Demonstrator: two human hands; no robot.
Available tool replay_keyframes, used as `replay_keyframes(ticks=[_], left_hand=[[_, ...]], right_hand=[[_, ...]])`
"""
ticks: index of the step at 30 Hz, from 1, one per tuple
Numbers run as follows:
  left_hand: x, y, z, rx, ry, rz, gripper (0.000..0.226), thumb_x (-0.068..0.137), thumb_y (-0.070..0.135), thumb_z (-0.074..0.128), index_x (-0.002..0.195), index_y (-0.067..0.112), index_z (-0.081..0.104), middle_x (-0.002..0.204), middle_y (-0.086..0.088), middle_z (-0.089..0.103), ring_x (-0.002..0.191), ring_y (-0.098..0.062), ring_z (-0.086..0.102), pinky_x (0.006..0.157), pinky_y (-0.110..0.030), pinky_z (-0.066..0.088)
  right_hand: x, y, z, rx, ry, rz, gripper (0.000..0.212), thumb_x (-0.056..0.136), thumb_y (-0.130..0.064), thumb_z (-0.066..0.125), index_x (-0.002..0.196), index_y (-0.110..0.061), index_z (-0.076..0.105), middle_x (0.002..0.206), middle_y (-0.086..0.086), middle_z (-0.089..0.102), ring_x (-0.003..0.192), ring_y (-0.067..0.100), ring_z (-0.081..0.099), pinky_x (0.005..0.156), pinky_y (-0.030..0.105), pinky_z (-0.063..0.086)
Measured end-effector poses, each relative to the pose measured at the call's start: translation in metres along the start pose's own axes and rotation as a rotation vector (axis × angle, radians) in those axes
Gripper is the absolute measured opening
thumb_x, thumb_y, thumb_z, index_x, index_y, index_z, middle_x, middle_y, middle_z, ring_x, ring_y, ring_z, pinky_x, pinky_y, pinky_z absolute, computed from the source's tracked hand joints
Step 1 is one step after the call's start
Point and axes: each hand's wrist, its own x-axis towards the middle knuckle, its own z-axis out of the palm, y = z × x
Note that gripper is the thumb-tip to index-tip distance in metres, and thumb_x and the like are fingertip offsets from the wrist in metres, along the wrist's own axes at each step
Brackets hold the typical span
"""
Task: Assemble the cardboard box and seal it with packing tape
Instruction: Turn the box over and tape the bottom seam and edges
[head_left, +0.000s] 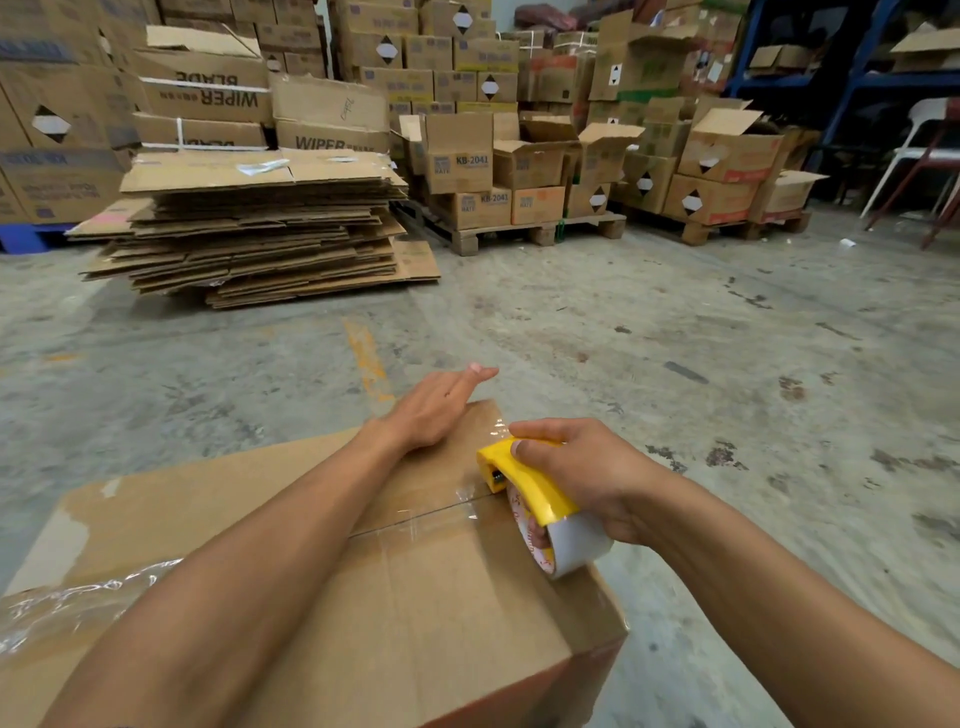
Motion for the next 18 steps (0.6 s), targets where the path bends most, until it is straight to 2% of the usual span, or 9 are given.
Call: replay_keyframes(ticks=[2,5,8,12,16,18], left_hand=[[-0.010,-0.002,0.005,0.033,-0.115,0.103,0.058,0.102,0.036,0.010,0.140,0.024,0.051,0.149,0.004,0.045,0.140,-0.010,0.036,0.117,-0.025,0.020],[-0.020,-0.006,0.010,0.082,-0.273,0.112,0.064,0.095,0.033,0.006,0.145,0.022,0.043,0.154,0.008,0.035,0.143,-0.004,0.026,0.117,-0.018,0.010],[-0.018,-0.007,0.014,0.137,-0.315,0.134,0.061,0.094,0.032,0.002,0.148,0.030,0.029,0.158,0.010,0.024,0.142,0.004,0.016,0.117,-0.017,0.002],[-0.018,-0.007,0.018,0.281,-0.345,0.178,0.042,0.102,0.026,0.006,0.139,0.044,0.009,0.160,0.012,0.016,0.138,0.008,0.007,0.115,-0.018,-0.003],[-0.020,-0.013,0.019,0.333,-0.321,0.230,0.043,0.106,0.027,0.010,0.147,0.037,0.006,0.161,0.012,0.012,0.144,0.001,0.006,0.118,-0.023,-0.002],[-0.019,-0.014,0.021,0.382,-0.309,0.253,0.052,0.100,0.038,0.006,0.152,0.033,0.009,0.161,0.012,0.009,0.147,-0.003,0.005,0.121,-0.029,-0.001]], right_hand=[[0.002,-0.001,-0.002,-0.011,-0.025,-0.013,0.032,0.099,-0.007,0.051,0.130,-0.005,0.057,0.064,0.018,0.055,0.031,0.022,0.051,0.037,0.023,0.046],[0.003,-0.004,-0.004,-0.005,-0.083,0.026,0.028,0.099,-0.006,0.047,0.121,-0.003,0.063,0.058,0.017,0.055,0.034,0.024,0.053,0.041,0.027,0.048],[0.004,-0.007,-0.004,-0.011,-0.088,0.054,0.025,0.098,-0.006,0.047,0.114,-0.002,0.066,0.054,0.016,0.056,0.033,0.024,0.053,0.041,0.027,0.049],[0.009,-0.014,-0.002,-0.071,-0.083,0.152,0.027,0.098,-0.016,0.050,0.116,0.003,0.060,0.053,0.017,0.057,0.035,0.023,0.055,0.044,0.028,0.052],[0.009,-0.019,0.000,-0.224,-0.100,0.255,0.032,0.101,-0.029,0.043,0.093,-0.003,0.060,0.052,0.013,0.059,0.045,0.023,0.055,0.054,0.030,0.052],[0.002,-0.017,0.001,-0.261,-0.098,0.252,0.032,0.103,-0.033,0.039,0.098,-0.006,0.057,0.063,0.015,0.058,0.049,0.022,0.053,0.053,0.029,0.051]])
